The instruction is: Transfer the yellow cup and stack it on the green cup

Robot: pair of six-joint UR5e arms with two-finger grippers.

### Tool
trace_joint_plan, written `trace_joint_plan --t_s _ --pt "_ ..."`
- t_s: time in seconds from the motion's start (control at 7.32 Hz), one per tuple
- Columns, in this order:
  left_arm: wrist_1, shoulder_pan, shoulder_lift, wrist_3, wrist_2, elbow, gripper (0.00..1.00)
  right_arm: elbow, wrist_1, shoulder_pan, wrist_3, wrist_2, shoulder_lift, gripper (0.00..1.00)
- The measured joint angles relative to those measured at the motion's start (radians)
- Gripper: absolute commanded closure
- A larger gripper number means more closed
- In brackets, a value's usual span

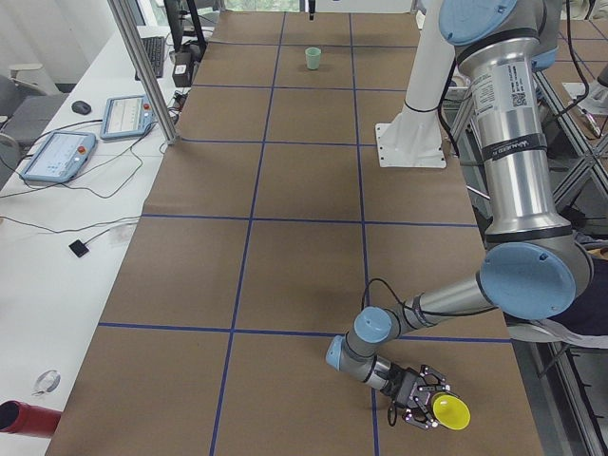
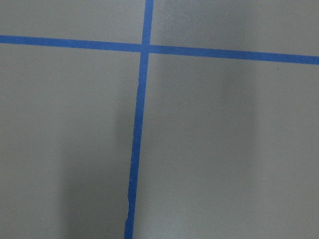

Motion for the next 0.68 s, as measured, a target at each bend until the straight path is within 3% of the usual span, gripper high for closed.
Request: trace_joint_plan --t_s 0.41,0.68 --pt "0.031 0.003 0.007 0.111 0.038 -0.003 0.48 -0.003 0.0 0.0 0.002 0.0 0.0 0.0" --pt "0.05 0.002 0.079 0.197 0.139 -0.061 0.48 -0.003 -0.001 0.0 0.005 0.001 0.0 0.0"
